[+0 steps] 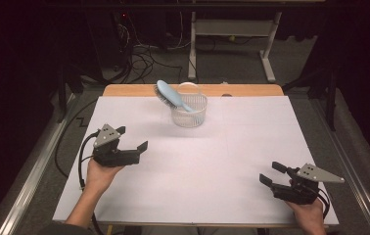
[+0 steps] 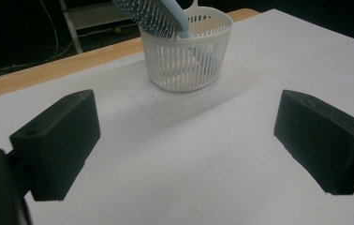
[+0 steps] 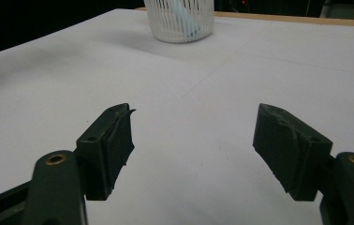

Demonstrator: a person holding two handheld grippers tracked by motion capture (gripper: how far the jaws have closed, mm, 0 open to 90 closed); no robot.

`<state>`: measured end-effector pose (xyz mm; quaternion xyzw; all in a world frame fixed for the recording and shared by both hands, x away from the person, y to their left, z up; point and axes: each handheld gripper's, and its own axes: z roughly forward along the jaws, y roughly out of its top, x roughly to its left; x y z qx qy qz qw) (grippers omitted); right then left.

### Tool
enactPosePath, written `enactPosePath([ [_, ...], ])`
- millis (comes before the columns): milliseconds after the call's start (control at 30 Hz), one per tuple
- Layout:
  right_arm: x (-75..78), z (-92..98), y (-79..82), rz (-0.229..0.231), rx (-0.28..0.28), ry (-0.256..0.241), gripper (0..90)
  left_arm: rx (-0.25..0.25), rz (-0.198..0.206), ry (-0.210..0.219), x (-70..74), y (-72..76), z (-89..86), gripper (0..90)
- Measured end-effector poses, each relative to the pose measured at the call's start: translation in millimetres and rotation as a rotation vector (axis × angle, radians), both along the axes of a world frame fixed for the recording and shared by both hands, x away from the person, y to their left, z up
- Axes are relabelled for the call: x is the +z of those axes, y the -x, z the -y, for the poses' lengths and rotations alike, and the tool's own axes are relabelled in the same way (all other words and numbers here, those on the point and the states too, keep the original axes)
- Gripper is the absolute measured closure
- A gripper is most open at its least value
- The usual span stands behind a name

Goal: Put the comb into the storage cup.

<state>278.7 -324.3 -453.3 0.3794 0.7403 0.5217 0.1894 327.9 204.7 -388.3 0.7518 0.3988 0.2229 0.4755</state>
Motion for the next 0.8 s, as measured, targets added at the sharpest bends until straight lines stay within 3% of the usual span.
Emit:
enactPosePath([
  [800,0.0,0.2,-0.1,0.002,-0.002,-0.001,28.9,0.014,0.007,0.011,-8.4,15.3,-7.0,6.7],
])
